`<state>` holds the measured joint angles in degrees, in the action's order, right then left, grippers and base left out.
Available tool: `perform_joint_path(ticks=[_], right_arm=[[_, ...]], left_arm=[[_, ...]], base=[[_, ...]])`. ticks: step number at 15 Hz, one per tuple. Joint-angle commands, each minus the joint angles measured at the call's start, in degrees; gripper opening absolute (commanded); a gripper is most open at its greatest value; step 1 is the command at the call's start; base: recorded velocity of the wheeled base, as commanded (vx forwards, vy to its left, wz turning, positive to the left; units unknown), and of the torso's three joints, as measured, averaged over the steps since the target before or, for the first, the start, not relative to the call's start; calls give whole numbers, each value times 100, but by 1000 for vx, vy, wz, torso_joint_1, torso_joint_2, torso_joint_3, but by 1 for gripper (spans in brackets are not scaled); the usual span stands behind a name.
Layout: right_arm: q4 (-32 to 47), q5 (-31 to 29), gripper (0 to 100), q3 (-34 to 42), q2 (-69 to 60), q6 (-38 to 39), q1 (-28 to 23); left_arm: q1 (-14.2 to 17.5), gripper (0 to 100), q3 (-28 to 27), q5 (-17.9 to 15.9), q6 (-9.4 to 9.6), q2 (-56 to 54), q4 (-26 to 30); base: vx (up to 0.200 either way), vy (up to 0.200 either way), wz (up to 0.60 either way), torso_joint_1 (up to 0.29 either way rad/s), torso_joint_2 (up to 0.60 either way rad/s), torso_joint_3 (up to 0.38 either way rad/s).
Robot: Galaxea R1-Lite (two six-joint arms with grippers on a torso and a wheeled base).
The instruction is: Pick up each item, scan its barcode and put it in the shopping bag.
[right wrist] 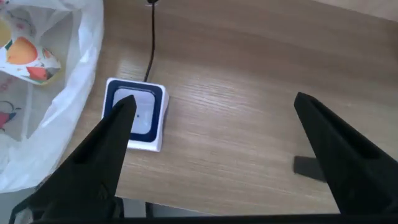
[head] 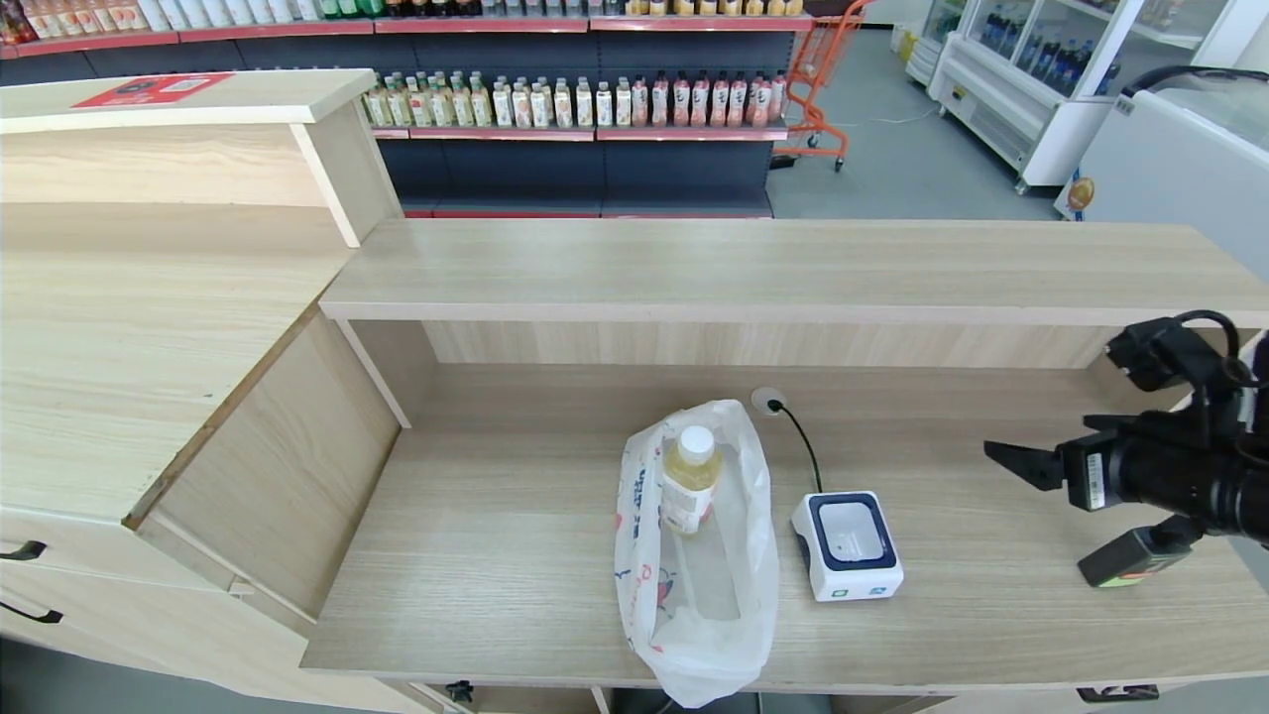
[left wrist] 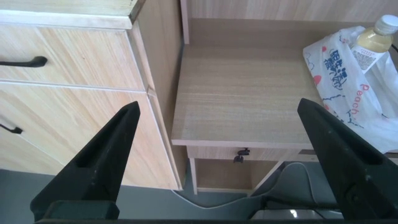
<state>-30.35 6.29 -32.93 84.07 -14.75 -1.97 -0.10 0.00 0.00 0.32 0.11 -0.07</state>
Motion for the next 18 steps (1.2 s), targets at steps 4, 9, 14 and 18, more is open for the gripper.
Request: perform_joint_path(ticks=[4, 9, 14, 18], right_arm=[[3, -128, 100, 911, -1287, 297, -180], [21, -137, 100, 964, -1314, 456, -189], [21, -128, 100, 1192, -1296, 833, -189], [30, -119, 100, 1262, -1270, 983, -189]], left_arm=[[1, 100, 0, 0, 3, -2, -1], [1, 100, 0, 0, 12, -2, -1], [1, 100, 0, 0, 3, -2, -1], [1, 100, 0, 0, -14, -2, -1]], base=[[0, 0, 0, 0, 0, 0], [0, -80, 0, 1, 1, 0], [0, -200, 0, 0, -1, 2], [0, -200, 0, 2, 2, 0]])
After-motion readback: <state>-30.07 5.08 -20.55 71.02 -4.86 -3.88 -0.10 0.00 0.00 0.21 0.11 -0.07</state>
